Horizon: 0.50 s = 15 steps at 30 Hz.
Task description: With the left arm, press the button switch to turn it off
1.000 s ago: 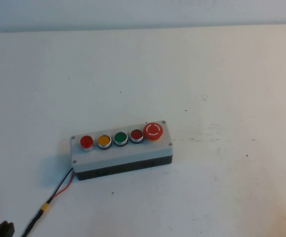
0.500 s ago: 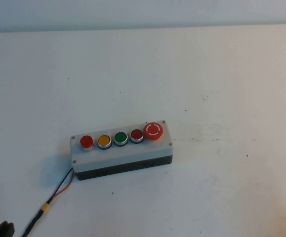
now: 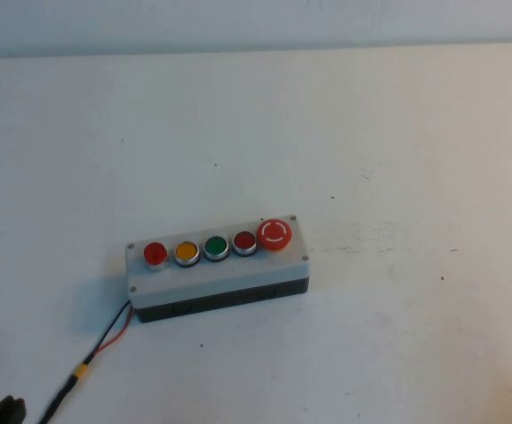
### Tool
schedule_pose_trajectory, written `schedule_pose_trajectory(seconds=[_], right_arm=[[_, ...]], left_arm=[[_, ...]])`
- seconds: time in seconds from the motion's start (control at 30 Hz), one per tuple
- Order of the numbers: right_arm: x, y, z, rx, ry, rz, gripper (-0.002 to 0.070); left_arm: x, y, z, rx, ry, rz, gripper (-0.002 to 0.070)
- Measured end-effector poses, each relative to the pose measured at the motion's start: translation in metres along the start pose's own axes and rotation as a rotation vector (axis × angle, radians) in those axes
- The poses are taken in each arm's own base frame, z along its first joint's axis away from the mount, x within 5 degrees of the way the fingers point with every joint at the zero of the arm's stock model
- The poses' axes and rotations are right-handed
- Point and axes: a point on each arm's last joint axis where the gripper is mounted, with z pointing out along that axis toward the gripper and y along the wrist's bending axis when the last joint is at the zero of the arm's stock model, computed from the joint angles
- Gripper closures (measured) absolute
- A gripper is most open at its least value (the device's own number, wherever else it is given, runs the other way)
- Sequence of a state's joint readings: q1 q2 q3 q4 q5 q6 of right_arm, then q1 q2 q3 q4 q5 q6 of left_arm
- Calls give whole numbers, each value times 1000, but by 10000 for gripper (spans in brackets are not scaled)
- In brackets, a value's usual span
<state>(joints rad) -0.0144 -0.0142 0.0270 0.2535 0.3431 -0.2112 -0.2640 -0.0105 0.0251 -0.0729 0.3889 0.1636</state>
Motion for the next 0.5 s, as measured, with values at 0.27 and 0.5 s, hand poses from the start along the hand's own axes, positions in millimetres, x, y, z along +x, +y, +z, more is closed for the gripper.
schedule_pose_trajectory(seconds=[0.27, 0.5], right_arm=[[0, 0, 0, 0, 0, 0, 692], [0, 0, 0, 0, 0, 0, 692]], left_arm=[[0, 0, 0, 0, 0, 0, 677], [0, 0, 0, 0, 0, 0, 677]])
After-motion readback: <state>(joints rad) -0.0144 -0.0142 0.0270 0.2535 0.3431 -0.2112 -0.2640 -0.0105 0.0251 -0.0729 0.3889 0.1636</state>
